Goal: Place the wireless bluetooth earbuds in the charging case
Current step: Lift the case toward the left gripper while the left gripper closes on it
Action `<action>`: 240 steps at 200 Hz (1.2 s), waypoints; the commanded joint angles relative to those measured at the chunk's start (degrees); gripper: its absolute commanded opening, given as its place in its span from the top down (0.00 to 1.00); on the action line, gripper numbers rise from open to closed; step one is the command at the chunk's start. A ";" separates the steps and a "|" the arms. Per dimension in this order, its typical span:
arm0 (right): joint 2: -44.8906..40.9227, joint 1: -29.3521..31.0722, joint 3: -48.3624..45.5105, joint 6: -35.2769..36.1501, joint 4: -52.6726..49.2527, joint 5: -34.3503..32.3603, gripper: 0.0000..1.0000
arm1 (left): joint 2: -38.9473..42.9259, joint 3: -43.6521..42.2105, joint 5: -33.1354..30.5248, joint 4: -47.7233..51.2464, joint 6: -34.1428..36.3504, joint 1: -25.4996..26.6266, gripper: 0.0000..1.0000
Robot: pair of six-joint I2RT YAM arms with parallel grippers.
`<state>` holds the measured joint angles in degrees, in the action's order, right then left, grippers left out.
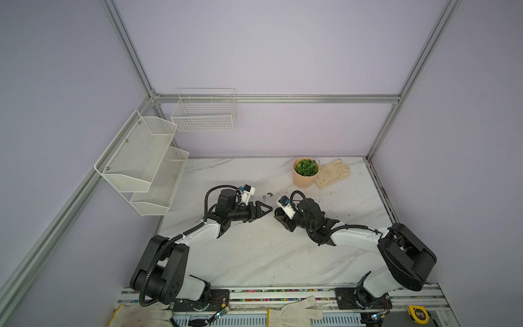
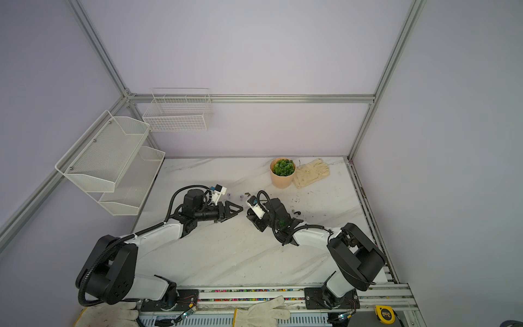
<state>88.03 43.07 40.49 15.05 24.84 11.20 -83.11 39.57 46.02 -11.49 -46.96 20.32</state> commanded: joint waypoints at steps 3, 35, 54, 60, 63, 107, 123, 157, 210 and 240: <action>-1.96 0.08 0.72 1.52 1.18 2.35 0.69 | -3.72 3.86 1.67 2.16 3.19 2.72 0.32; -2.97 0.17 0.51 0.21 1.15 3.80 0.71 | -5.48 4.55 1.90 1.06 3.20 3.06 0.37; -3.30 0.35 0.22 0.10 1.36 3.92 0.71 | -5.48 4.63 2.44 -1.25 2.07 3.15 0.38; -3.30 0.43 0.23 0.03 1.35 3.90 0.71 | -5.43 4.50 3.03 -2.62 1.33 3.15 0.38; -3.30 0.44 0.22 0.05 1.20 3.80 0.71 | -5.40 4.39 3.35 -3.47 0.94 3.15 0.38; -3.15 0.48 -0.37 0.57 1.14 2.66 0.71 | -3.19 2.90 4.52 -8.25 -1.58 1.95 0.40; -2.84 0.65 -0.02 0.68 0.02 1.77 0.73 | -1.94 2.27 4.36 -7.65 -0.85 0.98 0.40; -2.68 1.32 -0.23 0.78 0.27 1.54 0.73 | -1.53 2.61 4.46 -7.39 -0.83 -0.19 0.43; -2.95 1.40 0.11 0.65 0.43 2.24 0.73 | -3.07 4.07 5.15 -7.89 -1.52 0.55 0.43; -2.64 1.36 0.61 0.25 0.49 2.99 0.73 | -3.17 3.94 5.19 -7.85 -0.55 1.30 0.43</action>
<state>85.82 44.21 40.47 14.85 24.82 12.88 -86.35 39.59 49.78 -17.23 -47.94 20.82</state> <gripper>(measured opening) 0.529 0.569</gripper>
